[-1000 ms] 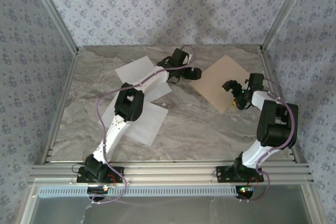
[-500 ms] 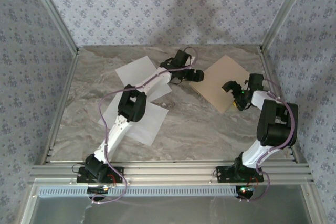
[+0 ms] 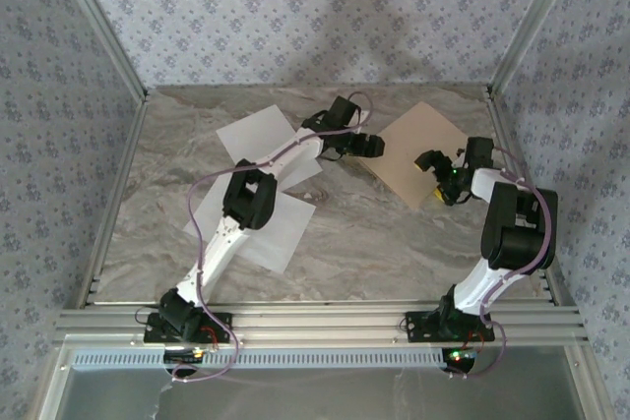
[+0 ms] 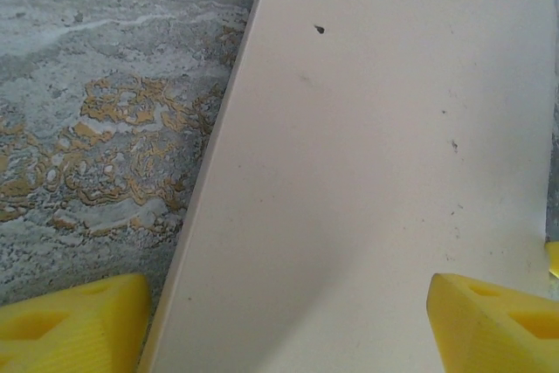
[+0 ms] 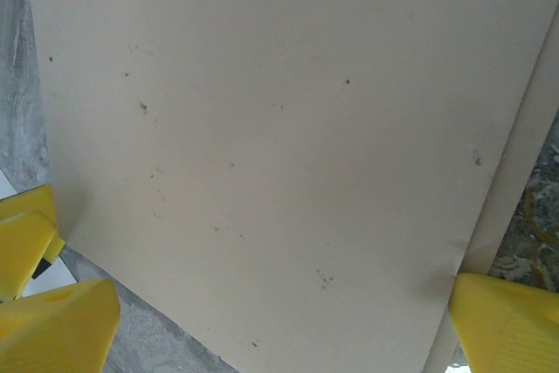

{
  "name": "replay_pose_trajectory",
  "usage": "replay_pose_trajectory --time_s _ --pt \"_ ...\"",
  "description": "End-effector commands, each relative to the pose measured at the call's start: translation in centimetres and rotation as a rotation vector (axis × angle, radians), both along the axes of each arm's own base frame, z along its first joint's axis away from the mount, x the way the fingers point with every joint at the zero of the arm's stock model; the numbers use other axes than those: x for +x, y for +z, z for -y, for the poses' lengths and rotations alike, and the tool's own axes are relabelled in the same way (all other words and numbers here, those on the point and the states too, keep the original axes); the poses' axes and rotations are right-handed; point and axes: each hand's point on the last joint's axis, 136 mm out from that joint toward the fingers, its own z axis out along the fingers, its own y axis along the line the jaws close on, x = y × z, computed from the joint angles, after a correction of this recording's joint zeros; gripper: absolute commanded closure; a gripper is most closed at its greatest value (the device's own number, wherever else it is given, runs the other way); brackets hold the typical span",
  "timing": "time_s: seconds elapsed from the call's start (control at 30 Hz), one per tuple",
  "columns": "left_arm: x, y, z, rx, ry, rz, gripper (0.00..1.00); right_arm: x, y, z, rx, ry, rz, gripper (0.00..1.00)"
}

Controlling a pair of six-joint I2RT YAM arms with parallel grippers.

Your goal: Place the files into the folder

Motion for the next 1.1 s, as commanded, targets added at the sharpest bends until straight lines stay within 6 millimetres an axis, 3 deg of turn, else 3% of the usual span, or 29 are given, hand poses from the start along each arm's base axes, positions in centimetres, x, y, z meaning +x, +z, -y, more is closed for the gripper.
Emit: replay_pose_trajectory --time_s 0.0,0.5,0.67,0.93,1.07 --pt "-1.8 1.1 1.3 -0.036 -0.057 -0.037 0.2 0.6 0.8 -1.4 0.045 0.052 0.033 0.01" --pt "-4.1 3.6 -0.3 -0.076 -0.045 -0.025 0.21 -0.5 3.1 -2.2 0.108 0.072 0.092 0.09" --pt "-4.7 3.6 -1.1 -0.093 -0.016 -0.032 0.21 -1.1 3.3 -1.9 0.127 0.058 0.104 0.1" --pt "-6.1 2.6 -2.7 -0.13 0.033 -0.076 0.22 -1.2 3.7 -1.9 0.162 0.047 0.125 0.21" --pt "-6.7 2.8 -3.1 -0.161 0.031 -0.083 0.22 -0.9 4.1 -1.9 0.178 0.039 0.143 0.32"
